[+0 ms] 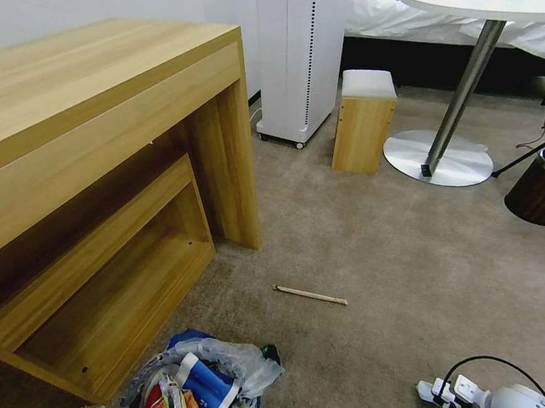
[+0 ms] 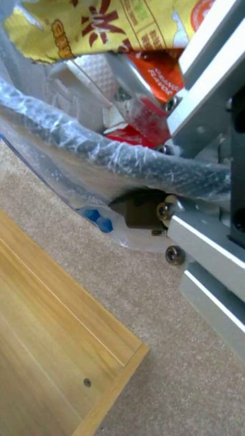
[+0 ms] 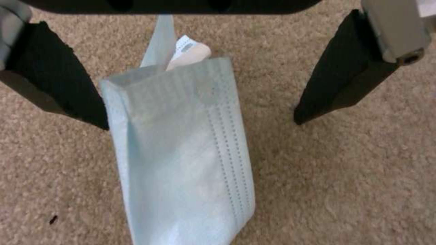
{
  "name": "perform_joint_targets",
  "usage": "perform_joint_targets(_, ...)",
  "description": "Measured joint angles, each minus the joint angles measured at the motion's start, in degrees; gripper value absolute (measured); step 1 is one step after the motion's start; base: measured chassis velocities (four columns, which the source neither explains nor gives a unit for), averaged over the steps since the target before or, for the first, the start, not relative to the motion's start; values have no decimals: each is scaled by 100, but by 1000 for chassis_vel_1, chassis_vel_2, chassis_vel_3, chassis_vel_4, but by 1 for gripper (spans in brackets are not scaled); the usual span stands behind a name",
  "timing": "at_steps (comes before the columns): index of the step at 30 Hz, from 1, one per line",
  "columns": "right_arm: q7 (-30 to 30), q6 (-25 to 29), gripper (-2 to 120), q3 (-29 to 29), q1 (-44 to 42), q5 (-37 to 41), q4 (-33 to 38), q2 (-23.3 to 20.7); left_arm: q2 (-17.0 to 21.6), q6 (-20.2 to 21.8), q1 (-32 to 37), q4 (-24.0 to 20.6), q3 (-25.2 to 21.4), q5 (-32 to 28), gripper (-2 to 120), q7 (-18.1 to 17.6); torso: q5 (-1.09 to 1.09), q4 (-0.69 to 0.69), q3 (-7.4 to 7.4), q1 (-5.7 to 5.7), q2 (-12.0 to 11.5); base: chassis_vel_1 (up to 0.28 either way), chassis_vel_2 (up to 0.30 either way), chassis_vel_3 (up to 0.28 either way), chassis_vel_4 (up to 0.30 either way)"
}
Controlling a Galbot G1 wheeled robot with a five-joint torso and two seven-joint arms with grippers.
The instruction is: Pick up the trash bin and place the garbage on the floor into it.
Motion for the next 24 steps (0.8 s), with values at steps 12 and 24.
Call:
perform_joint_targets(12,-39,393,100,-62,192,165,-88,83,-141,-9,67,10,50,215,0,94,7,-3,2,0,-2,-2,-4,-4,-1)
perform_joint_targets(24,-49,977,95,-66,450,368,33,150,-138,-15,104,28,75,359,0,127,39,0,2,1,-4,-4,16,4,0)
